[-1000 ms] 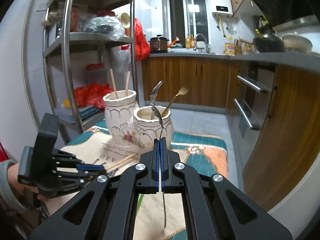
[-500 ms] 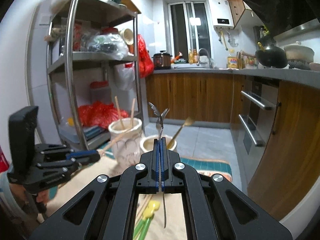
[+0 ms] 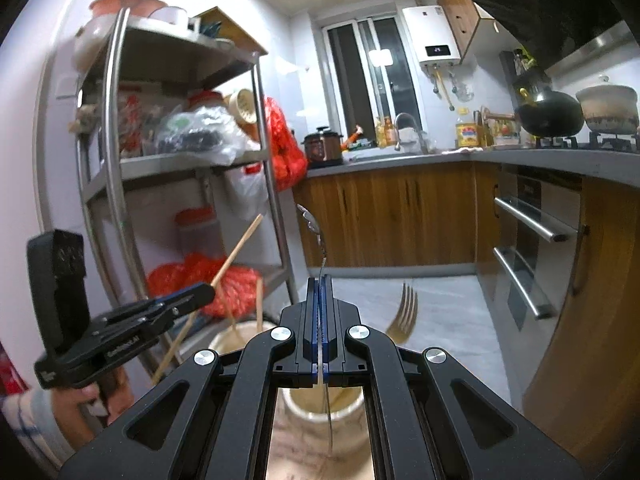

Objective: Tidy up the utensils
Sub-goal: 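Lift and carry the chopstick and spoon toward the ceramic pots with both tools, then release the chopstick into the large pot while the right tool drops the spoon into the small pot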

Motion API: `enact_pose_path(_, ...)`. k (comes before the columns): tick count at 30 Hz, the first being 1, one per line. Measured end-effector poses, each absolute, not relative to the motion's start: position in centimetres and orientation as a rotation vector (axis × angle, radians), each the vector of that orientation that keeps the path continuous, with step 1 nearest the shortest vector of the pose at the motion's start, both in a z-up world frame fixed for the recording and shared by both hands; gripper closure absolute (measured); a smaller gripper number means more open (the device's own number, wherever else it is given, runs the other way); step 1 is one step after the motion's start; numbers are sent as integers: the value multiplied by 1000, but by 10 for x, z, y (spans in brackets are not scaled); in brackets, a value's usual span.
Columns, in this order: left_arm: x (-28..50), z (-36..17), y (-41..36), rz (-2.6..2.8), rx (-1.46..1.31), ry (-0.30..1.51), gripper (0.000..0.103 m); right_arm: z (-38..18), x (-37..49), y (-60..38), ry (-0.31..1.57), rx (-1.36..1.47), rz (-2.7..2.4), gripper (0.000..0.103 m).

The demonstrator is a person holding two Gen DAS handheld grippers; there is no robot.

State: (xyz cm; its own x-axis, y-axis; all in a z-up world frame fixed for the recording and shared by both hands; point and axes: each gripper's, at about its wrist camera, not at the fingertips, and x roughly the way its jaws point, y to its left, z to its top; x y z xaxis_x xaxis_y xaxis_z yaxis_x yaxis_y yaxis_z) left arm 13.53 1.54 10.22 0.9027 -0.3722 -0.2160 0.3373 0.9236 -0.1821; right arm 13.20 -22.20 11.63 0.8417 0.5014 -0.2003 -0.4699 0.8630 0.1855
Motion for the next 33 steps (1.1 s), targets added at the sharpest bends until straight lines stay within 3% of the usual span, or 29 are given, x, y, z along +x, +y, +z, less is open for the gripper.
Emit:
enact_pose_path(17,186,89,-5,-268,-126,125,97,104,180,-206,228,190,483,101)
enact_pose_path(33,156,71,-8,-267,-21,124,97,60,181,-200,343,188,502,101)
